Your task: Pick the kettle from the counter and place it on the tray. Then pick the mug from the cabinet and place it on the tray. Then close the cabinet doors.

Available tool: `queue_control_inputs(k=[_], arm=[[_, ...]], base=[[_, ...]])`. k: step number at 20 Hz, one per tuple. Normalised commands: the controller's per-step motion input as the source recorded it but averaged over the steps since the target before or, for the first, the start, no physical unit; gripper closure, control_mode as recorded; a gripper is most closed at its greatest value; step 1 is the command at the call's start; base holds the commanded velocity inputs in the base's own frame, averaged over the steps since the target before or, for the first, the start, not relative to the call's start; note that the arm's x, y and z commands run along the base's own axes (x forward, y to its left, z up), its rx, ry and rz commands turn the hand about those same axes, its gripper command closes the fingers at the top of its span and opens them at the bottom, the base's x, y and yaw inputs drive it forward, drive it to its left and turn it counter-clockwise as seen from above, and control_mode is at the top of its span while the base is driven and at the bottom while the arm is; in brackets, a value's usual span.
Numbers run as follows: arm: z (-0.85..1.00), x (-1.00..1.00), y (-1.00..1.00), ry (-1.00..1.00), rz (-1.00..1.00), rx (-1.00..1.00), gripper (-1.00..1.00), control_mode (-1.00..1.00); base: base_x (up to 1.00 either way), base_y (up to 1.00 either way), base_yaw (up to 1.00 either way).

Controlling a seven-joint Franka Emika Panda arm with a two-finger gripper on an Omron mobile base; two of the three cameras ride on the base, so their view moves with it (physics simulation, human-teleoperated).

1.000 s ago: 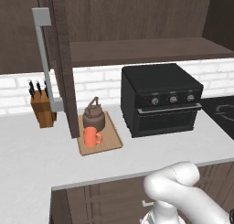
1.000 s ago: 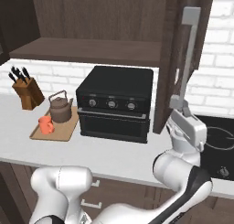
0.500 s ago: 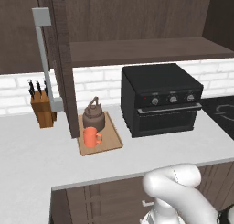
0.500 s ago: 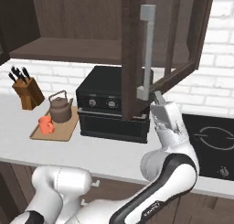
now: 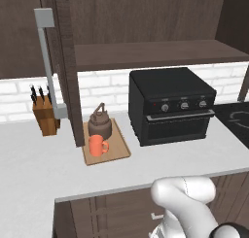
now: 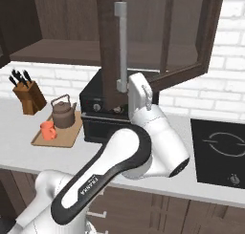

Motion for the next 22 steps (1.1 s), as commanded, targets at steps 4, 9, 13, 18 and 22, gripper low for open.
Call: queue_control_inputs(k=[4, 9, 13, 18, 22], arm=[[0.01, 0.12, 0.96, 0.21, -0.12, -0.12, 1.00, -1.00], [0.03, 0.37, 0.53, 0.01, -0.20, -0.01, 1.00, -1.00], [0.02, 0.50, 0.50, 0.00, -0.25, 0.00, 1.00, -1.00], [0.12, 0.53, 0.08, 0.09, -0.28, 0.00, 1.00, -1.00], [0.16, 0.65, 0.00, 0.15, -0.24, 0.00, 1.00, -1.00]], base=[[0.00, 0.00, 0.00], [0.00, 0.00, 0.00], [0.00, 0.00, 0.00], [0.00, 0.00, 0.00], [0.00, 0.00, 0.00]])
